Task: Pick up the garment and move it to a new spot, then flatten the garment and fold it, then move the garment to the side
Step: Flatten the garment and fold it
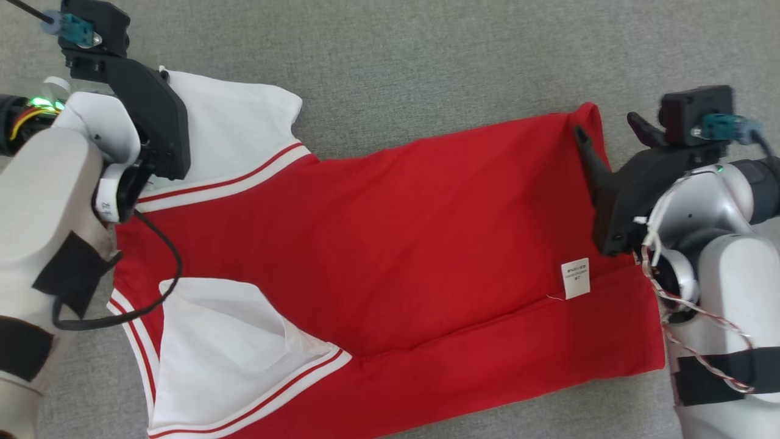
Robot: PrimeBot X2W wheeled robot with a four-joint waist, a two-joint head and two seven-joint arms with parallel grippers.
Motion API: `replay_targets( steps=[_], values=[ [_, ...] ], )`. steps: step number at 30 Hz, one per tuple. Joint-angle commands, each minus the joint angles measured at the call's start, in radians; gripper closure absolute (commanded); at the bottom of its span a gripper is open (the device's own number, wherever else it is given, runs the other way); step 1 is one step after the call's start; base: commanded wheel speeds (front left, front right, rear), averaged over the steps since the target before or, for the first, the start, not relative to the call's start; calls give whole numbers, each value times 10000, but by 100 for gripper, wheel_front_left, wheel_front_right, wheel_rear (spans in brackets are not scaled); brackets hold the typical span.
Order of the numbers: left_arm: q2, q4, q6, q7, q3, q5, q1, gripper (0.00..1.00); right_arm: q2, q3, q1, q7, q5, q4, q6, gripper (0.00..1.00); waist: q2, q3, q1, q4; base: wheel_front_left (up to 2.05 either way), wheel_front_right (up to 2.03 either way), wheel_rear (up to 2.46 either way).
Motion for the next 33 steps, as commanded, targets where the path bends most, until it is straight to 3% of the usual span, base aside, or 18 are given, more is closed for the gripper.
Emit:
replay_targets(
  steps=[1,9,15,20,33],
  values=[
    [147,-71,-15,77,2,-54,-25,100,145,3,-131,162,-376,-7,5,0,-1,78,0,73,0,0,0],
    [452,-563,40,264,44,-182,71,100,562,-214,-930,363,-1824,700,5,0,-1,186,0,165,0,0,0],
    [520,-873,224,370,10,-168,135,100,597,100,-1407,250,-1905,1889,4,0,-1,271,0,166,0,0,0],
    [552,-1037,305,390,12,-216,126,100,378,-327,-1597,37,-2278,2611,4,0,-1,340,0,185,0,0,0],
    [848,-1323,422,552,15,-220,167,100,559,-879,-1796,-357,-1993,3153,4,0,-1,361,0,49,0,0,0]
  ],
)
